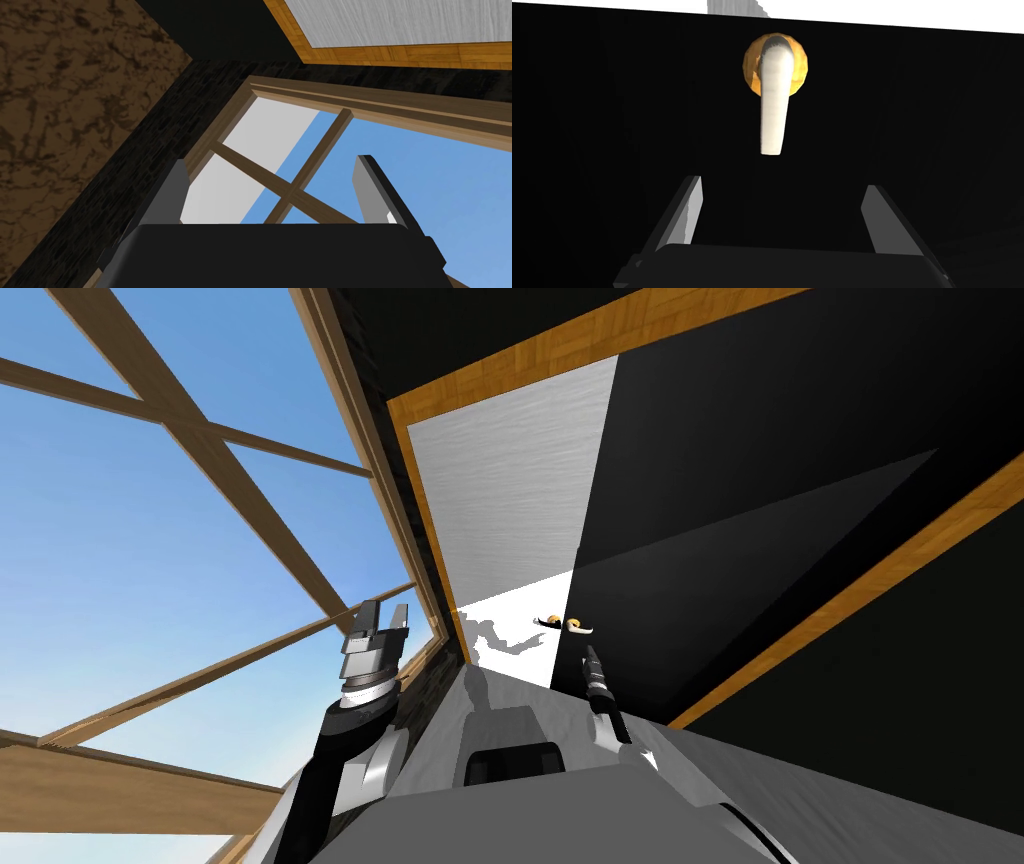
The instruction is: Pull the door open
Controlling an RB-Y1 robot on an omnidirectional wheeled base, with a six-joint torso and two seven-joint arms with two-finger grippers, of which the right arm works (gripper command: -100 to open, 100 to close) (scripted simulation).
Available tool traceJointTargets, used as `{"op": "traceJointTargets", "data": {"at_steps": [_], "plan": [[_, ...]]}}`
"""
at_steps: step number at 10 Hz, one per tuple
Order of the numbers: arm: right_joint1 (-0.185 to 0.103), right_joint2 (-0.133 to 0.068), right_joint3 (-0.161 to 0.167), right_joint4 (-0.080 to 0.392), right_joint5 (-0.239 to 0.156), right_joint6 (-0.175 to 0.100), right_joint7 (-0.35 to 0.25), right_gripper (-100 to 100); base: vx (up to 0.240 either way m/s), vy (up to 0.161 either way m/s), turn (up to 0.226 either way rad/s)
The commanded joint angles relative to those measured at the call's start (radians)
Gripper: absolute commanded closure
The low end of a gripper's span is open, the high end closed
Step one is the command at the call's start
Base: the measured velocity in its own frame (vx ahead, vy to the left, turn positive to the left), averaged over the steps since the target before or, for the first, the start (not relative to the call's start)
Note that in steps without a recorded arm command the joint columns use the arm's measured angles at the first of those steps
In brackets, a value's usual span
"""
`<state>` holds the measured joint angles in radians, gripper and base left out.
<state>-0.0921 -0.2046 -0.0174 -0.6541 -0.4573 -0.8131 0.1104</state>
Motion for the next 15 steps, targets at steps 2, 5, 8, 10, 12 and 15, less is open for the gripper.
{"op": "traceJointTargets", "data": {"at_steps": [2,5,8,10,12,15], "plan": [[0.031,-0.031,-0.018,0.017,-0.013,-0.006,-0.017,-100,-0.009,0.013,-0.040],[0.082,-0.086,-0.046,0.045,-0.034,-0.019,-0.052,-100,0.013,0.023,-0.015],[0.116,-0.127,-0.064,0.063,-0.049,-0.029,-0.081,-100,0.042,0.004,0.008],[0.116,-0.127,-0.064,0.072,-0.049,-0.029,-0.081,-100,0.050,-0.006,0.004],[0.136,-0.156,-0.072,0.036,-0.058,-0.040,-0.108,-100,0.118,-0.036,0.071],[0.136,-0.156,-0.072,0.075,-0.058,-0.040,-0.108,-100,0.026,-0.006,-0.001]]}}
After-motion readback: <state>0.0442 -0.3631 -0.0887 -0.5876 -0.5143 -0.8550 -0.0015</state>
